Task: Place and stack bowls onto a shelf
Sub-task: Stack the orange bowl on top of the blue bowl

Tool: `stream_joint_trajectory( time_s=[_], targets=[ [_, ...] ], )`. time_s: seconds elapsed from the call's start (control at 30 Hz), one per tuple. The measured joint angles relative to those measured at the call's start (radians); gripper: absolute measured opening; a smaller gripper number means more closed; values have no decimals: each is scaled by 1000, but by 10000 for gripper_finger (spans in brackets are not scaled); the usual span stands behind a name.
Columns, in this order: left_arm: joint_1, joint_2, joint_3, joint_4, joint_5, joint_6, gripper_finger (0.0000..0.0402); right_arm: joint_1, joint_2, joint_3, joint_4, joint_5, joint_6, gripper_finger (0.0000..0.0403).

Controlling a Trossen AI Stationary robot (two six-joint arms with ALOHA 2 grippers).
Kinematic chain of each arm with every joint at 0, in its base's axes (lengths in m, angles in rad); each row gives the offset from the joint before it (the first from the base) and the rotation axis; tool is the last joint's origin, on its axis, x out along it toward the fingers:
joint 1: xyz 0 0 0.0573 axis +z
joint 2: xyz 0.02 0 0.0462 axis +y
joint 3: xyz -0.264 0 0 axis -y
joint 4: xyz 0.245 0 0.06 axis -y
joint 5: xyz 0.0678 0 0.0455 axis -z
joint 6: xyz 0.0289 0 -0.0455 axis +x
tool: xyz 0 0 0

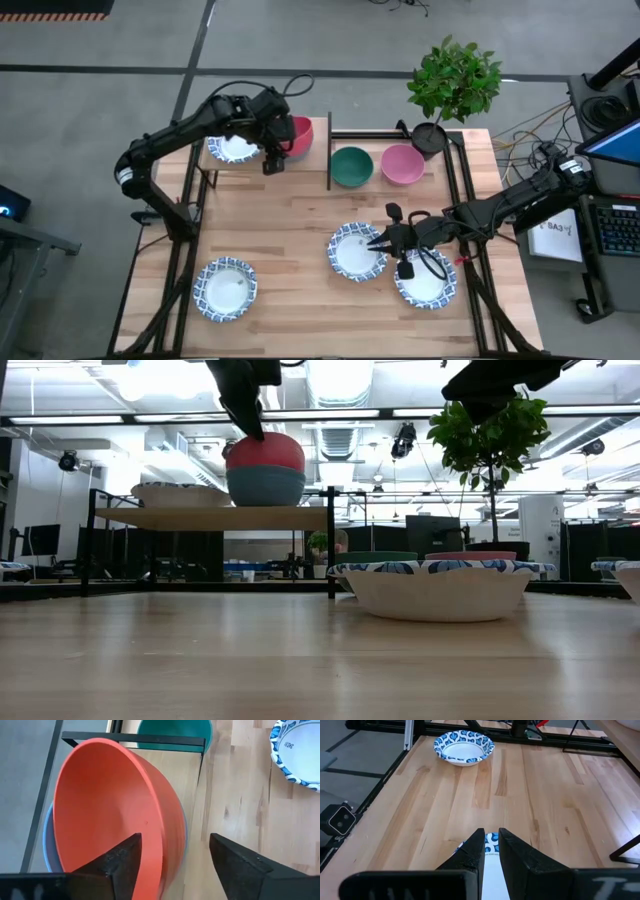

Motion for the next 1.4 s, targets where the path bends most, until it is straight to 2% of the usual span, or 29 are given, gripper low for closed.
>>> stream_joint_trajectory(
  time_s=[0.3,0.43,0.57,1.1,1.4],
  targets=[
    [0,-2,128,-57,8,-25,221,0,0,0,0,16,-6,43],
    [0,-4,143,7,67,-43,220,0,0,-1,0,16,-6,43],
    [0,-2,138,103,71,-62,200,0,0,-2,0,16,-7,43],
    [0,-12,-71,305,65,-105,47,0,0,-3,0,16,-7,43],
    [0,-13,-151,336,65,-145,36,0,0,-3,0,16,-7,43]
  ],
)
